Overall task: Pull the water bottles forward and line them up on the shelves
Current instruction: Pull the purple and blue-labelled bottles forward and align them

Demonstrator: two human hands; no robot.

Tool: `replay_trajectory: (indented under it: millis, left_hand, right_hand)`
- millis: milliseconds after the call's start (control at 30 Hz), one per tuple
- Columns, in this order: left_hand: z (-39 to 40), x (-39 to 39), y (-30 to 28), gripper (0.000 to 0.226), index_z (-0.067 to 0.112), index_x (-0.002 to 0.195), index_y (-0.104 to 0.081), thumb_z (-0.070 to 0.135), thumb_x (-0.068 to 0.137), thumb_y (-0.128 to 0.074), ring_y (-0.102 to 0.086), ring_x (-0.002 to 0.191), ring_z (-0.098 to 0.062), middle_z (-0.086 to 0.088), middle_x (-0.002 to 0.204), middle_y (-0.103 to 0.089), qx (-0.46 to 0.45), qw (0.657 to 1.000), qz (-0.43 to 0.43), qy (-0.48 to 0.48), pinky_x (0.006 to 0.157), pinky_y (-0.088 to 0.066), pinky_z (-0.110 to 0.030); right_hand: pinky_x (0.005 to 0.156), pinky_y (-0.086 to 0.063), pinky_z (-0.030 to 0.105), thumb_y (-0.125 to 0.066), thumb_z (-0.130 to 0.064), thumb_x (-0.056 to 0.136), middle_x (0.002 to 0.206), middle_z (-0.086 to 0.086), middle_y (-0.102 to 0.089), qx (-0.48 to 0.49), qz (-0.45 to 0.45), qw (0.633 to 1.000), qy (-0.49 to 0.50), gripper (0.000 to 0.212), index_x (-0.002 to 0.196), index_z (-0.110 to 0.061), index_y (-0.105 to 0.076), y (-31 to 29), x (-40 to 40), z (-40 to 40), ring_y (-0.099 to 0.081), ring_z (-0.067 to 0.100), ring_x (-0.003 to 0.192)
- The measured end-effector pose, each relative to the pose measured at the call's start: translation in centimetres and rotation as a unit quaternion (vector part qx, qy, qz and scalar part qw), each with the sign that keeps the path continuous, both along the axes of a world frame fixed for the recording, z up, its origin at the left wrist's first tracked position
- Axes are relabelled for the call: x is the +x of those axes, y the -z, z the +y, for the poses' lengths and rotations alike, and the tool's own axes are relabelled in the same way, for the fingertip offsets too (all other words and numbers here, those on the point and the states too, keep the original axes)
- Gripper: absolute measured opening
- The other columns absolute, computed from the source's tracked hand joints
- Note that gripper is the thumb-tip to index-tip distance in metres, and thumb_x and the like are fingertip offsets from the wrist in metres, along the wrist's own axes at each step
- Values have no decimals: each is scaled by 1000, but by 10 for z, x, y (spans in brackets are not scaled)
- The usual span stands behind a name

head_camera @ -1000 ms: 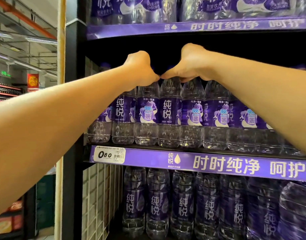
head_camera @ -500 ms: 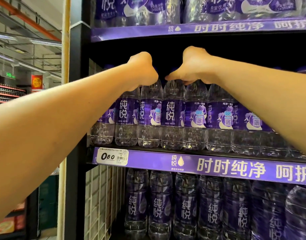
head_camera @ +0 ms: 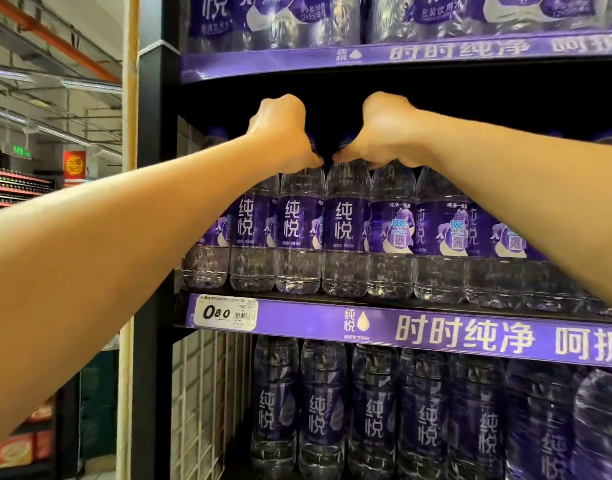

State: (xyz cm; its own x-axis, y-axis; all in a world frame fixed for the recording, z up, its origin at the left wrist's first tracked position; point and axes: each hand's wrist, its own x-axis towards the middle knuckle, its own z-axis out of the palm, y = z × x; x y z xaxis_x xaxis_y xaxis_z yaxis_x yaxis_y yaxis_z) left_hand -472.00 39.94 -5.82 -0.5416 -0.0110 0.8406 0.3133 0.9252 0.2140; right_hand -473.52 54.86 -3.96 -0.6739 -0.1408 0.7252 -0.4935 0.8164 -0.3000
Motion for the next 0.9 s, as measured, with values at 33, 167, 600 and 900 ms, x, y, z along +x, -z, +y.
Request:
replay_trajectory:
  millis: [33,167,600,900]
  left_hand:
    - [0,-1,0,43,7,99,-63,34,73,-85,-52,71,-18,-2,86,-58,9,1000,-1,9,60,-50,-27]
    - [0,-2,2,44,7,97,-63,33,72,-87,-55,72,-19,-1,88,-59,24,1000,8,11,56,-42,-24]
    - [2,-7,9,44,9,87,-56,36,71,-87,-45,55,-13,3,70,-46,15,999,51,-9,43,-35,-25]
    - [-1,-1,19,36,11,76,-54,39,81,-76,-56,61,-23,-3,69,-53,-26,996,82,-3,45,-36,-27]
  right_hand:
    - [48,-51,24,-87,-28,74,83,-2,-59,0,2,1000,4,44,103,-18,-56,1,0,-1,-64,15,65]
    - [37,-44,17,-87,-29,73,81,-3,-59,1,12,1000,5,44,103,-18,-56,2,2,-1,-62,15,59]
    - [53,-48,27,-83,-31,77,77,4,-59,46,23,998,47,41,103,-10,-59,7,15,-5,-61,22,65]
    - [65,-49,31,-85,-37,72,91,3,-62,42,80,995,49,47,102,-8,-64,10,38,14,-59,19,77]
